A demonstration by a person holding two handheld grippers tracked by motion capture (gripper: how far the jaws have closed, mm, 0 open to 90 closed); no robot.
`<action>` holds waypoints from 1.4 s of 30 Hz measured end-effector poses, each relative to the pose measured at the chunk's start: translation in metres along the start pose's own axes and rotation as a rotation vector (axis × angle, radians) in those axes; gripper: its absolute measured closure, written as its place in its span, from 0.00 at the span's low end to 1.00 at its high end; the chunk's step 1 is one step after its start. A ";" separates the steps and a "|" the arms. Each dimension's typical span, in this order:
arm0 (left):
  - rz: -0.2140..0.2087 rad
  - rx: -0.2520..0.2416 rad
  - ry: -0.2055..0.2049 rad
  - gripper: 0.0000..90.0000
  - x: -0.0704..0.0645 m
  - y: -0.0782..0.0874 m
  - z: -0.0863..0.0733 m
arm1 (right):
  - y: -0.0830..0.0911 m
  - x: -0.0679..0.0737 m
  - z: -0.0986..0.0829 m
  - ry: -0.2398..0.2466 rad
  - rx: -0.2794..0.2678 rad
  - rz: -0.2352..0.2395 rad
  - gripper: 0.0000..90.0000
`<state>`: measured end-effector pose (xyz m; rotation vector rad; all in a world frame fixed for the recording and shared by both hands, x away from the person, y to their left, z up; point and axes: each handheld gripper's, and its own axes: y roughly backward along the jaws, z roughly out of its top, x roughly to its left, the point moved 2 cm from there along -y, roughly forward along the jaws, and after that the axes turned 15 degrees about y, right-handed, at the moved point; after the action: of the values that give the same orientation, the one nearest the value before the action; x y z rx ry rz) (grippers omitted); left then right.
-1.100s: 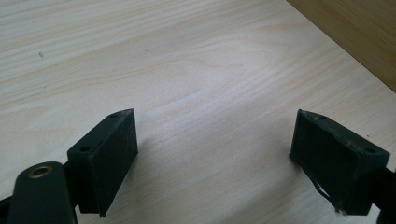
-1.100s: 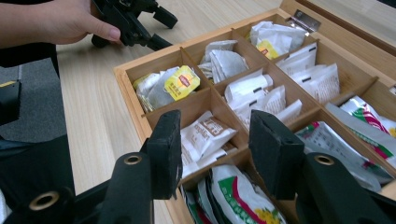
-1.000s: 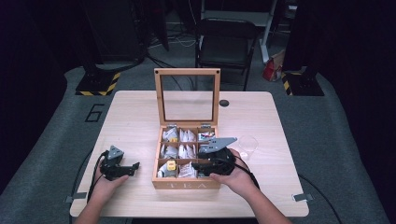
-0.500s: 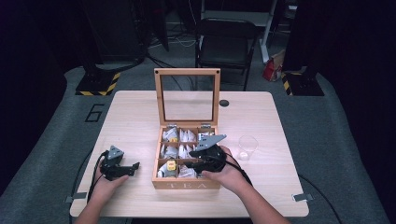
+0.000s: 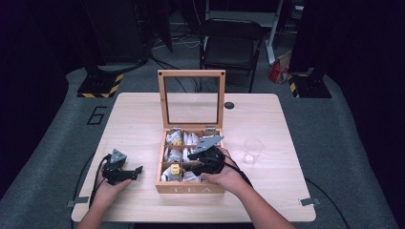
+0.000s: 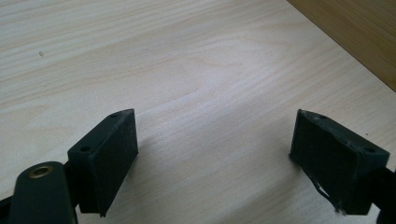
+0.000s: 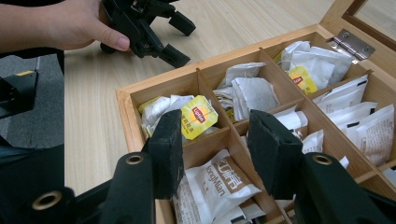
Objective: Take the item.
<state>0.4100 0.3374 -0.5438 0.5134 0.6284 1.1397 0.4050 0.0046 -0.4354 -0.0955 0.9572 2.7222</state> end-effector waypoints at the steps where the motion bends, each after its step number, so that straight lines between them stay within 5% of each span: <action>1: 0.002 -0.002 0.001 0.16 0.000 0.000 0.000 | 0.000 0.000 0.000 0.000 0.000 0.000 0.61; 16: -0.010 0.004 -0.031 0.24 -0.003 0.006 -0.002 | -0.024 -0.001 0.008 0.021 0.029 0.040 0.63; 42: -0.023 -0.005 -0.025 0.23 -0.001 0.006 -0.005 | -0.061 -0.003 0.017 0.046 0.063 0.097 0.63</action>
<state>0.4028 0.3390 -0.5430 0.5150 0.6081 1.1115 0.4239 0.0604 -0.4583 -0.1026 1.0869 2.7851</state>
